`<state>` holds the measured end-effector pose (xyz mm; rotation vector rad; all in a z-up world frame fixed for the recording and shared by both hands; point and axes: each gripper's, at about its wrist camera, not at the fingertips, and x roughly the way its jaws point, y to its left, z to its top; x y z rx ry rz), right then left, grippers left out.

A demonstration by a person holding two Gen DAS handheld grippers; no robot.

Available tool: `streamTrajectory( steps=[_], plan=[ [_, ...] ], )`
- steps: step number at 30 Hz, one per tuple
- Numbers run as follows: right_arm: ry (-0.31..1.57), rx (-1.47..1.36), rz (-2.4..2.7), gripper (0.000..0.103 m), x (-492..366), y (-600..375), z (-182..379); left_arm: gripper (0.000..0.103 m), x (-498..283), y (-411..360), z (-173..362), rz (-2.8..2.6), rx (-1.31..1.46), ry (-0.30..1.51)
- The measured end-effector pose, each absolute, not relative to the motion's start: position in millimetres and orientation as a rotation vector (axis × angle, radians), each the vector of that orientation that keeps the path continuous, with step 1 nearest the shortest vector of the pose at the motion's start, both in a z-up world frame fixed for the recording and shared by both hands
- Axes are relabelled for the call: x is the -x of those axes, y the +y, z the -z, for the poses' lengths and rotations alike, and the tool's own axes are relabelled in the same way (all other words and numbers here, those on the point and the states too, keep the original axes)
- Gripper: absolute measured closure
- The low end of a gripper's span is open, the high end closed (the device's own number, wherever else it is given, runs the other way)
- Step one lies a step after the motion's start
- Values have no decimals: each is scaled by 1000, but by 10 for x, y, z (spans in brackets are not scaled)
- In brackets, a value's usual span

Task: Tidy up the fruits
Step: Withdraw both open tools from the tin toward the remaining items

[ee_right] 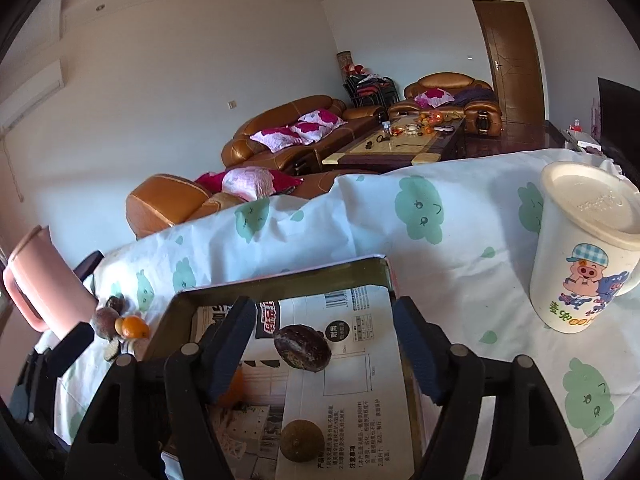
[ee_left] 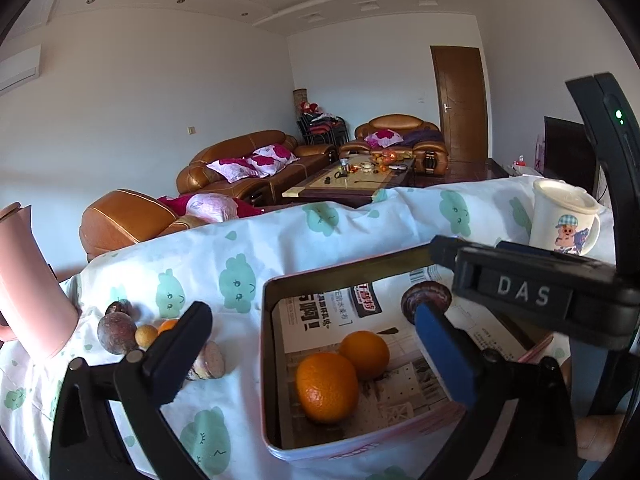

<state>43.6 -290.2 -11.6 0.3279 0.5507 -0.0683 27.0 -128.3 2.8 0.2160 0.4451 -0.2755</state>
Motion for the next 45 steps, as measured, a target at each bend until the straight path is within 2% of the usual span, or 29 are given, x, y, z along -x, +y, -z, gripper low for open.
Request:
streamTrajectory(
  steps=[10, 19, 32, 45],
  plan=[
    [469, -382, 162, 28, -315, -3058, 78, 0, -257, -1269, -32, 264, -217, 437],
    [372, -306, 256, 28, -166, -2973, 3, 0, -369, -1030, -118, 191, -151, 433],
    [356, -223, 243, 28, -123, -2742, -12, 0, -432, -619, -82, 108, -144, 457],
    [378, -152, 167, 28, -112, -2099, -28, 0, -534, 71, -63, 15, -109, 486]
  ],
)
